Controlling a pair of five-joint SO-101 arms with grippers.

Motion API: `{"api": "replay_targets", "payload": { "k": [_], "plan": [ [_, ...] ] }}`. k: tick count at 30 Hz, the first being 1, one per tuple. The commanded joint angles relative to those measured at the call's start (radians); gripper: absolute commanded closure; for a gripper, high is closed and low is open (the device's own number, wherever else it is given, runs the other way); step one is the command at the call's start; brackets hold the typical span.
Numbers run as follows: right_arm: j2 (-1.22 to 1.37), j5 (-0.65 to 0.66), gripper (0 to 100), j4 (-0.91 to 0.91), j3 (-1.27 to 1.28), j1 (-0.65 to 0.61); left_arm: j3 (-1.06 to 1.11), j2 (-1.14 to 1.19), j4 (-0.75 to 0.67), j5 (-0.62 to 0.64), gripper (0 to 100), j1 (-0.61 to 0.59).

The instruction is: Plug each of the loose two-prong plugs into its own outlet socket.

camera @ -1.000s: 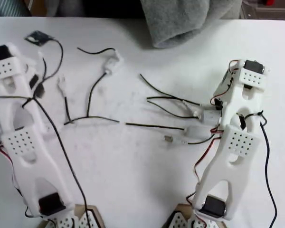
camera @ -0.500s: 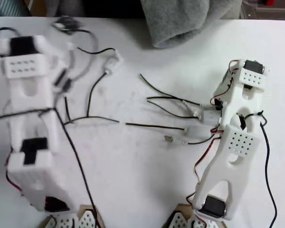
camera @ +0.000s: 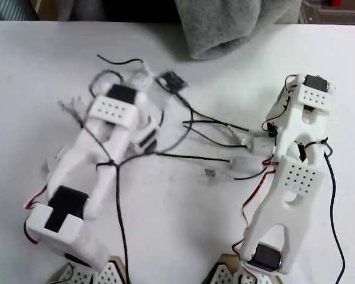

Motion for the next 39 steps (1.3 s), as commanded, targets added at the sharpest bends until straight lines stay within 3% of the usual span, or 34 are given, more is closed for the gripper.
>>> {"api": "replay_targets", "payload": {
  "k": [1,8,10,16,20,26,32,39],
  "plan": [
    [0.015,0.005,63.0,-0.007,0.012,0.001,0.124,-0.067,-0.153,0.049,98,0.004],
    [0.015,0.005,63.0,-0.007,0.012,0.001,0.313,-0.059,-0.42,0.049,97,-0.002],
    [0.015,0.005,63.0,-0.007,0.012,0.001,0.331,-0.059,-0.431,0.049,94,-0.002],
    [0.015,0.005,63.0,-0.007,0.012,0.001,0.334,-0.067,-0.394,0.055,72,-0.01],
    [0.015,0.006,63.0,-0.007,0.012,0.001,0.311,-0.068,-0.385,0.054,72,-0.012],
    [0.015,0.006,63.0,-0.007,0.012,0.001,0.058,-0.068,-0.169,0.055,71,-0.064],
    [0.015,0.006,63.0,-0.007,0.012,0.001,-0.39,-0.059,0.063,0.057,71,-0.266],
    [0.015,0.006,63.0,-0.007,0.012,0.001,-0.463,-0.036,-0.006,0.068,72,-0.489]
  ]
}}
